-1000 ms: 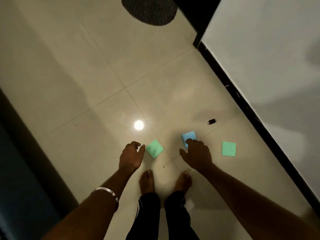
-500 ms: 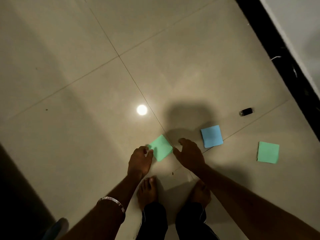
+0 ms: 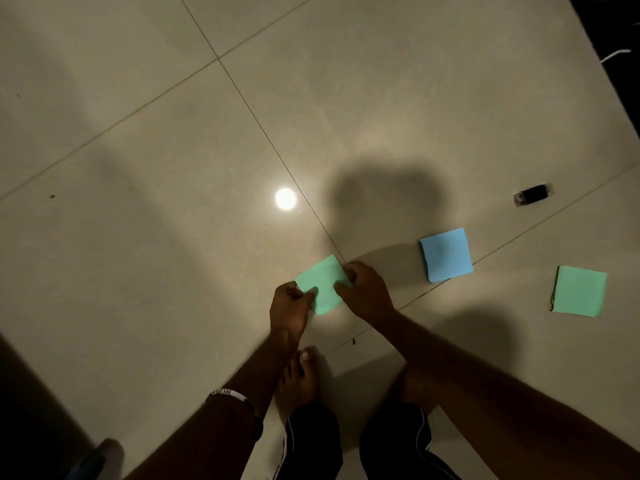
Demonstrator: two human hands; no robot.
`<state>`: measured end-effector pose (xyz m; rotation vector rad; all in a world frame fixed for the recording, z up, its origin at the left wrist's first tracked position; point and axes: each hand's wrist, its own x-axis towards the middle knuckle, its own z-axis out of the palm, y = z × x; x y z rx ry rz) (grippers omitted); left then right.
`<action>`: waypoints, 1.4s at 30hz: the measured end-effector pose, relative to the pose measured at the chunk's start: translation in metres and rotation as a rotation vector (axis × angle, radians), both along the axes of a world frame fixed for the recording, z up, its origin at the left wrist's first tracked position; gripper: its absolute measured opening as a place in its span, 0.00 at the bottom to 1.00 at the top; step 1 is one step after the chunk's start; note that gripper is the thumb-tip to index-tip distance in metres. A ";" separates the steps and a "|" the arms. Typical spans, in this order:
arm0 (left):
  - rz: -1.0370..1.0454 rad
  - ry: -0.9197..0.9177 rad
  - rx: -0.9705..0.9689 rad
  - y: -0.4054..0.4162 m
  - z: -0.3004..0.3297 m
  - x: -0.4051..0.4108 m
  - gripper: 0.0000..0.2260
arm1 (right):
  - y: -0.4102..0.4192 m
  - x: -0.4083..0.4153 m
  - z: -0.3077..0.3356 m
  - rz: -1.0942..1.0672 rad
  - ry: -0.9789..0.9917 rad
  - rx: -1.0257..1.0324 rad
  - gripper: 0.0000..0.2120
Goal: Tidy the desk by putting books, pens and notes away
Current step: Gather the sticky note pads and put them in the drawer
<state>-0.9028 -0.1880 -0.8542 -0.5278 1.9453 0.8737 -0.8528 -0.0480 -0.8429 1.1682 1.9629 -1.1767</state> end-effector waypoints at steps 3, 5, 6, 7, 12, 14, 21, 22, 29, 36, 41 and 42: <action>0.078 -0.011 0.037 0.002 -0.004 0.003 0.11 | 0.003 0.006 -0.002 -0.075 -0.003 -0.043 0.17; 0.103 -0.024 0.055 0.003 -0.002 0.006 0.07 | 0.004 0.012 -0.001 -0.147 0.003 -0.070 0.15; 0.102 -0.025 0.061 0.003 -0.001 0.007 0.03 | 0.004 0.015 0.002 -0.192 0.002 -0.077 0.14; 0.098 -0.020 0.067 0.004 0.003 0.009 0.01 | 0.005 0.018 0.007 -0.229 0.005 -0.074 0.12; 0.109 -0.038 0.149 0.016 0.035 0.015 0.06 | 0.018 0.039 0.037 -0.376 0.015 -0.108 0.07; 0.057 0.007 0.147 0.024 0.048 0.016 0.07 | 0.025 0.047 0.049 -0.428 0.027 -0.102 0.07; -0.163 0.026 0.229 0.058 0.102 0.025 0.07 | 0.059 0.074 0.101 -0.555 0.071 -0.104 0.12; -0.181 0.006 0.236 0.064 0.107 0.028 0.10 | 0.065 0.079 0.106 -0.567 0.076 -0.100 0.12; -0.081 -0.087 0.249 0.117 0.123 0.053 0.05 | 0.109 0.113 0.117 -0.532 0.081 0.040 0.09; -0.025 -0.060 0.169 0.168 0.120 0.082 0.06 | 0.159 0.139 0.107 -0.392 0.126 0.129 0.07; -0.112 -0.040 0.129 0.201 0.097 0.090 0.12 | 0.189 0.149 0.089 -0.327 0.101 0.058 0.10; -0.135 -0.040 0.123 0.206 0.089 0.092 0.12 | 0.194 0.151 0.084 -0.318 0.100 0.030 0.10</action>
